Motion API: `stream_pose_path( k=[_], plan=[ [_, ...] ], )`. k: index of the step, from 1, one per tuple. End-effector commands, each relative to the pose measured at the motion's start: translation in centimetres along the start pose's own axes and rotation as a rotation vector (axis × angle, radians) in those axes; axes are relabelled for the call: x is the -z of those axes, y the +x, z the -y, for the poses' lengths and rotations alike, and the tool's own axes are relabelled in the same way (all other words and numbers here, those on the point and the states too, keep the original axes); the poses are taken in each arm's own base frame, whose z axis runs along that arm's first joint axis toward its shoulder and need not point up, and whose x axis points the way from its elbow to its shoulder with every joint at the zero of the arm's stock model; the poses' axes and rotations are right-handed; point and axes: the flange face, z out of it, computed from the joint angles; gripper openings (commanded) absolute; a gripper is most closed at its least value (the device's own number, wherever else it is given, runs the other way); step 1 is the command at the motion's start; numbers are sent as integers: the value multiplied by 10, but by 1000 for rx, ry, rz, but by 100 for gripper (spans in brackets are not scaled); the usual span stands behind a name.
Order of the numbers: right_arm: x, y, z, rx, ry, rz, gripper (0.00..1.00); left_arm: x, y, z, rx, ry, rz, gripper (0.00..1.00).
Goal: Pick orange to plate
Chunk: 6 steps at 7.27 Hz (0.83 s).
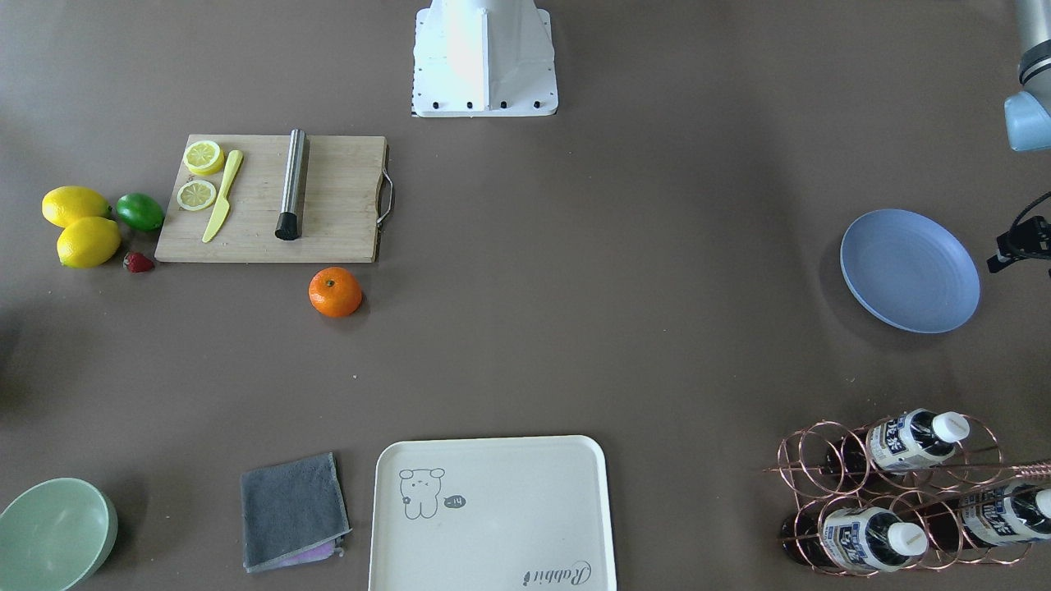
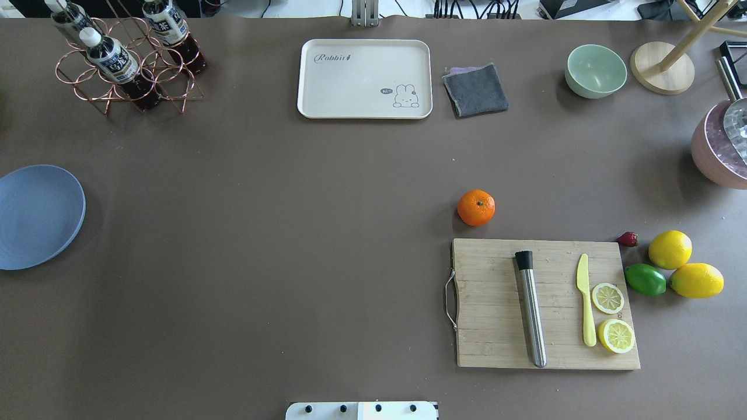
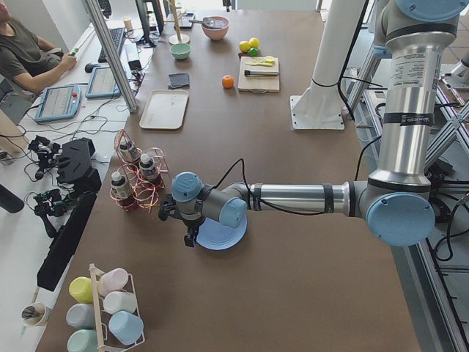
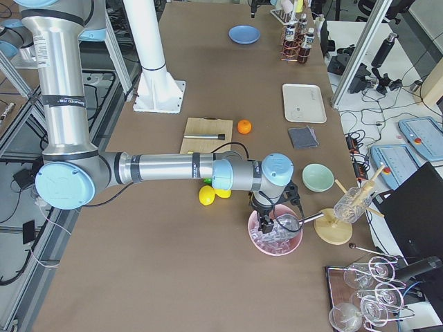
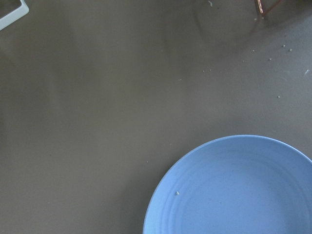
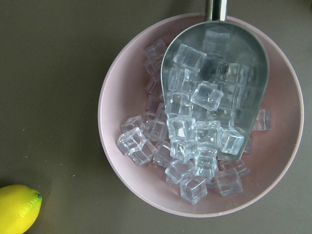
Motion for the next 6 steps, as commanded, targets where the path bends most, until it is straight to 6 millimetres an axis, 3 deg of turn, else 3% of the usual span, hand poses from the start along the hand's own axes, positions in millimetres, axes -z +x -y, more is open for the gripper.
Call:
stream_pose_path(
  k=[1,3,4,6],
  plan=[
    [-3,-3,2,7,-5,2,100,-18,-3,2,-8,-20,-2,97],
    [-5,-6,3,11,-5,15,100,-44,-30,-12,-31,1,-7,97],
    [-4,-10,6,24,-2,14,100,-53,-34,-16,-59,15,-12,97],
    [-6,-17,8,41,-6,16,100,-66,-21,-17,-89,-4,-18,96]
  ],
)
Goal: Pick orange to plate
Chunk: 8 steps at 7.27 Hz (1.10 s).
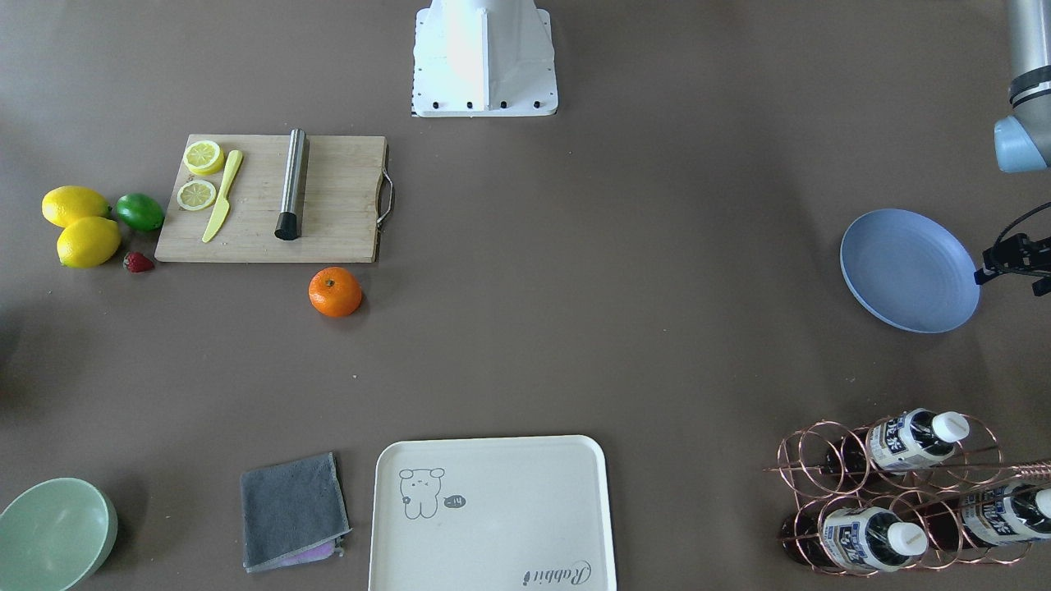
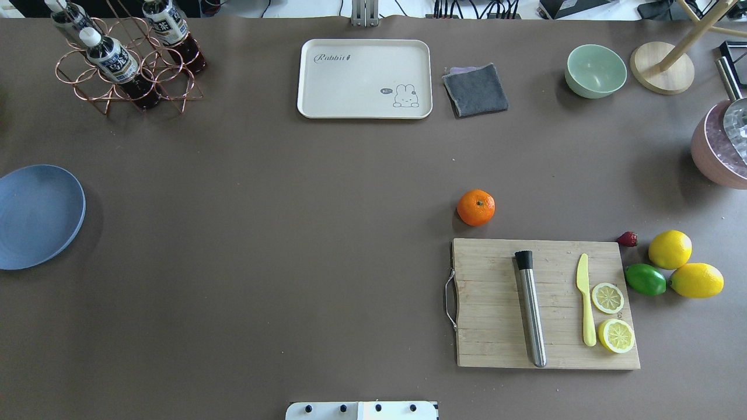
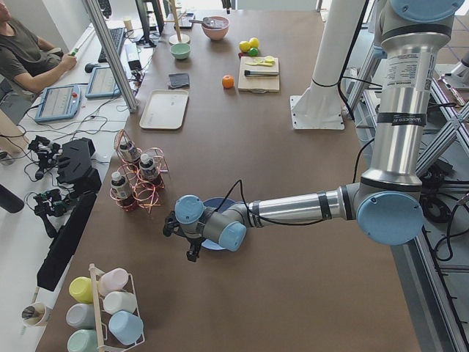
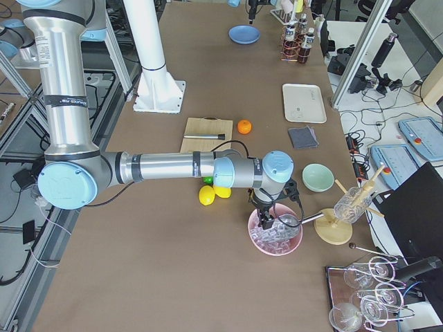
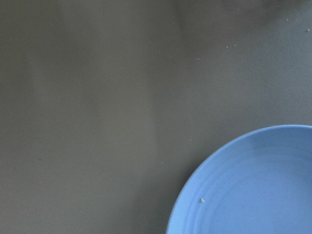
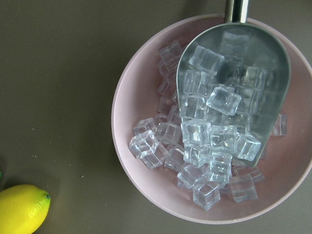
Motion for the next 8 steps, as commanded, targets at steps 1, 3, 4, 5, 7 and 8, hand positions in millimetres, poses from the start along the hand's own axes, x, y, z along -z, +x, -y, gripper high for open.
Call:
stream_pose_path(
  k=[1,3,4,5,7,8],
  plan=[
    [-4,-5,2,18,-6,3,100,-14,10,-4,-48,1,-11,95],
    [-11,-12,5,29,-19,10,100,-23,14,-6,-65,-9,-16,89],
    [-12,-13,6,28,-20,15,100,-25,17,-6,-71,-13,-18,87],
    [-14,-16,8,36,-23,16,100,-31,21,-7,-77,-25,-21,80],
    [-14,-20,10,44,-22,16,100,-33,21,-8,-79,-28,-21,53],
    [-14,-21,11,45,-23,18,100,-32,22,-7,-84,-26,-21,20]
  ],
)
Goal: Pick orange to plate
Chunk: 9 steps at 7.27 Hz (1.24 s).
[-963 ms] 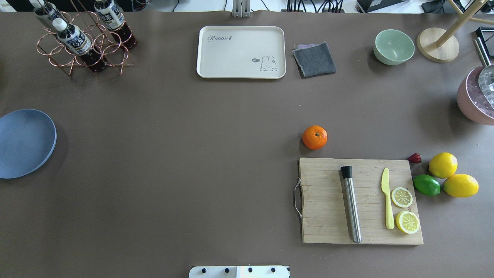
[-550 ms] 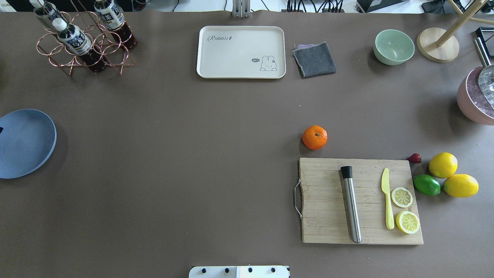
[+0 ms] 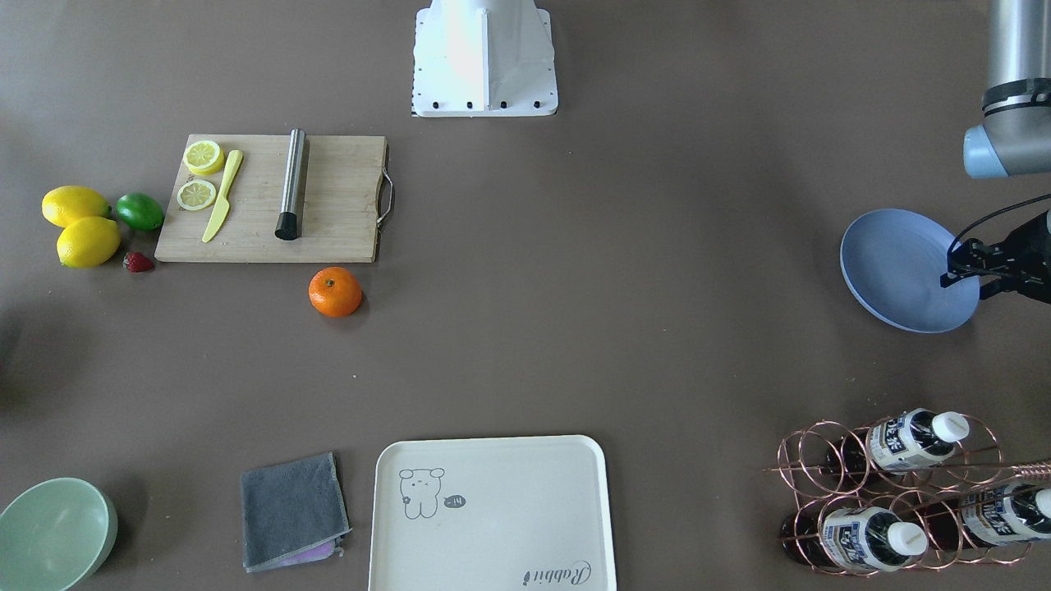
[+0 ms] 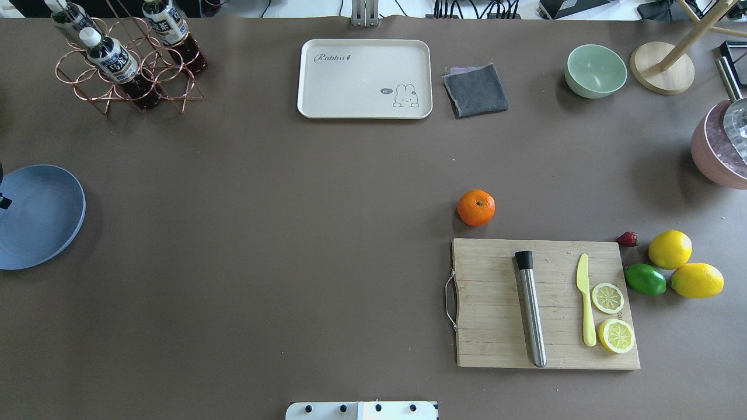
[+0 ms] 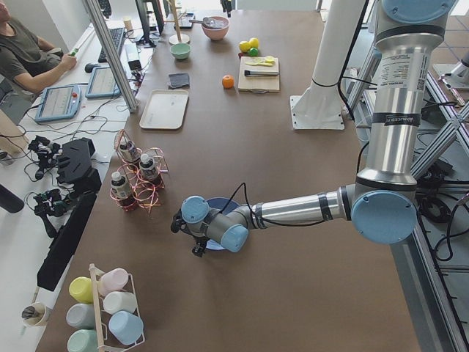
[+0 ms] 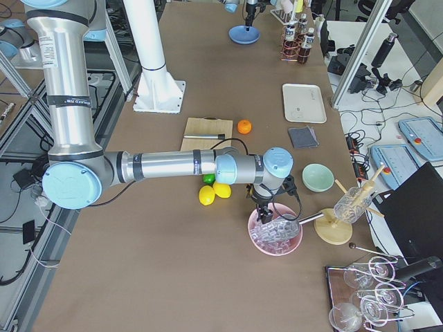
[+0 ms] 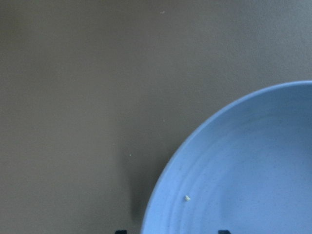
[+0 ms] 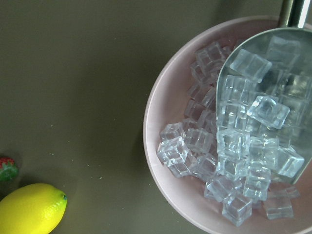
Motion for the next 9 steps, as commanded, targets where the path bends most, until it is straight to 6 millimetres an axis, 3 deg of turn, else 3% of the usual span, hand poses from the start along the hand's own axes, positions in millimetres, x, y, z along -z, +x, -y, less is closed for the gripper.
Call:
stream_pose_path(
  k=[1,3,4,5,6,7,8,9],
  plan=[
    [-2,-5,2,6,4,26,100,-1,0,0,-4,-3,0,0],
    [-2,-14,11,17,8,43,100,3,7,5,-8,4,-17,0],
    [5,-25,31,37,20,34,100,12,22,16,-13,5,-96,0],
    [15,-43,54,-6,38,34,100,41,56,33,61,46,-152,0],
    [25,-76,69,-62,58,37,100,75,98,49,207,93,-190,0],
    [30,-126,103,-118,69,49,100,96,155,59,278,108,-232,0],
    [26,-178,128,-180,68,56,100,97,216,67,331,100,-260,0],
    [22,-236,146,-207,76,39,100,81,290,85,370,111,-263,0]
  ],
)
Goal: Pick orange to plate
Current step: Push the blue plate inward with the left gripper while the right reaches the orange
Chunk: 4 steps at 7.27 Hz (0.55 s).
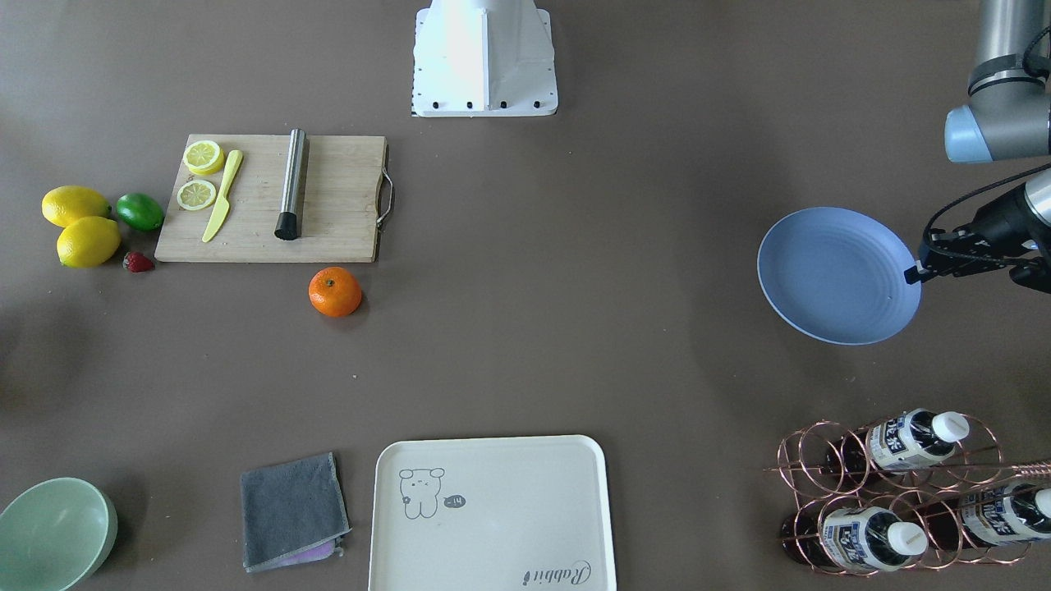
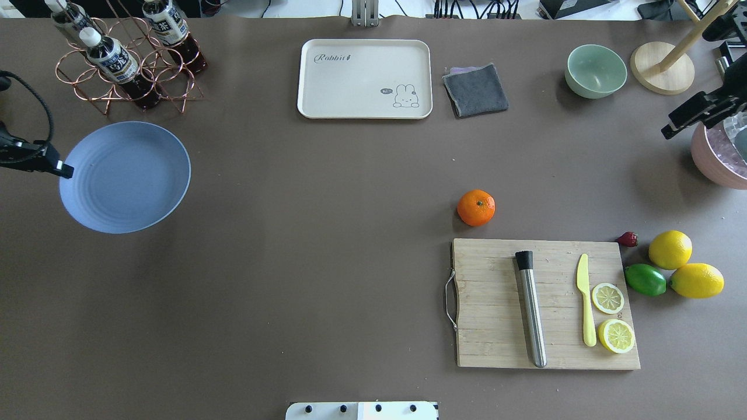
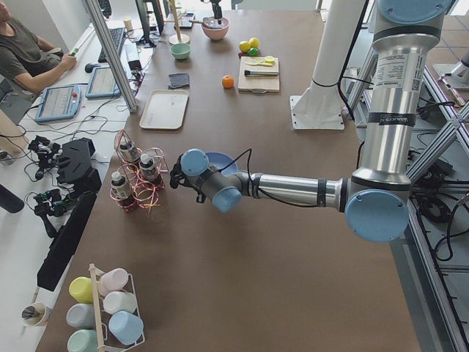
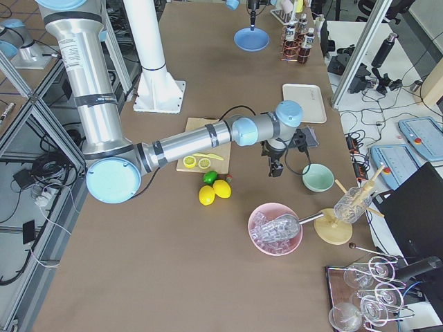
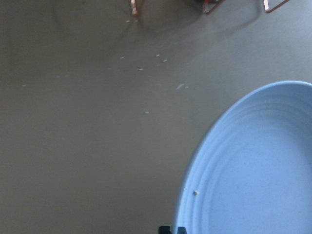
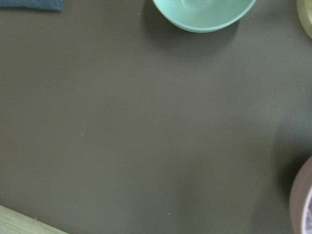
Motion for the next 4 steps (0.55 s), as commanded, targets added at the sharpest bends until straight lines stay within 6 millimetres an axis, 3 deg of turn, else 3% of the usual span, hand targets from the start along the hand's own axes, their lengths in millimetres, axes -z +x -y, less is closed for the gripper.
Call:
stream_pose_path(
  k=[1,2,3,4],
  plan=[
    [-29,-126,20,-47,2,-25,100,-76,143,-25,81,22,-20,0],
    [-45,-181,27,-54,2,-14,100,-113,197,-45,98,28,-33,0],
    [-68,-216,22,-63,36,-14,100,-138,245,-65,129,18,-59,0],
    [-90,-238,17,-71,66,9,100,-170,277,-95,119,20,-57,0]
  ],
)
